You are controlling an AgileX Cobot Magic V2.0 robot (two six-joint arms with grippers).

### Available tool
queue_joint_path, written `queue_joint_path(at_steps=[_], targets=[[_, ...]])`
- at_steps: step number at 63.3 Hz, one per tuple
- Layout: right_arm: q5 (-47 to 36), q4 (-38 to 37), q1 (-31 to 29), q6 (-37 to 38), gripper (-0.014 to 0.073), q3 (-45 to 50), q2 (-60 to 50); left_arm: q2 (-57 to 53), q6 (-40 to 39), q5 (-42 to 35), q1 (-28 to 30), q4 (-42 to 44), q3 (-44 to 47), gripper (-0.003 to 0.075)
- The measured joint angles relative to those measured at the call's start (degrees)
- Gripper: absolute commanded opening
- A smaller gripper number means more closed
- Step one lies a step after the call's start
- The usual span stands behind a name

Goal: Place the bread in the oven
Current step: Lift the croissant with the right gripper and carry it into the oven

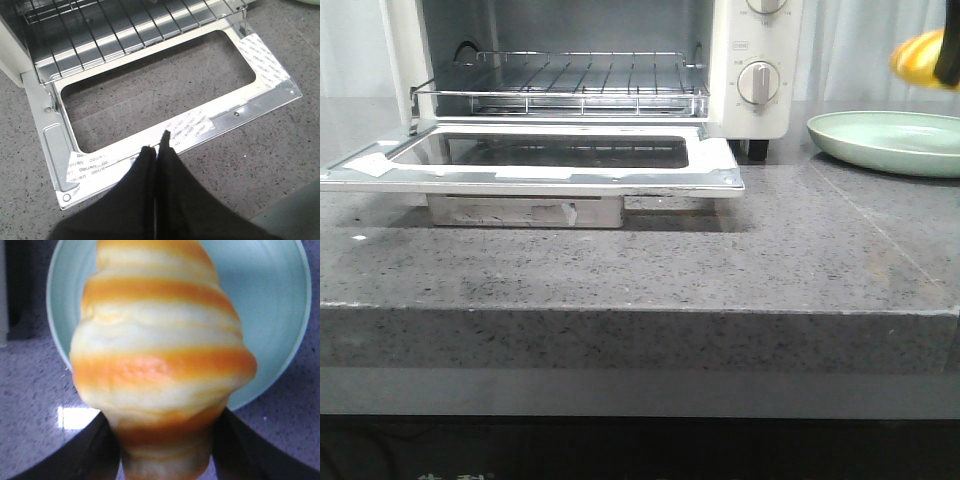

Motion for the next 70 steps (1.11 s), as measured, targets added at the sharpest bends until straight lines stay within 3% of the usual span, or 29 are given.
queue_joint_path(at_steps=[14,33,52,70], targets=[[1.2,1.0,5.7,0.0,0.0046,4.0,-11.8,1.3,0.0,1.6,0.0,3.0,-1.0,-0.0018],[-2.6,2.5,17.8,0.0,0.0046,12.6,-20.2,-9.8,-1.9,4.5,0.1,3.2,-0.8,-0.0018],[-5.8,3.0,32.1,0.0,0.0046,10.0,-14.6,-16.3,-2.0,4.5,0.1,3.3,2.0,-0.0018],[-5.3,2.0,36.4,0.4,0.0046,-3.0,-2.1,-15.6,-2.0,4.5,0.1,3.3,2.1,-0.0018]])
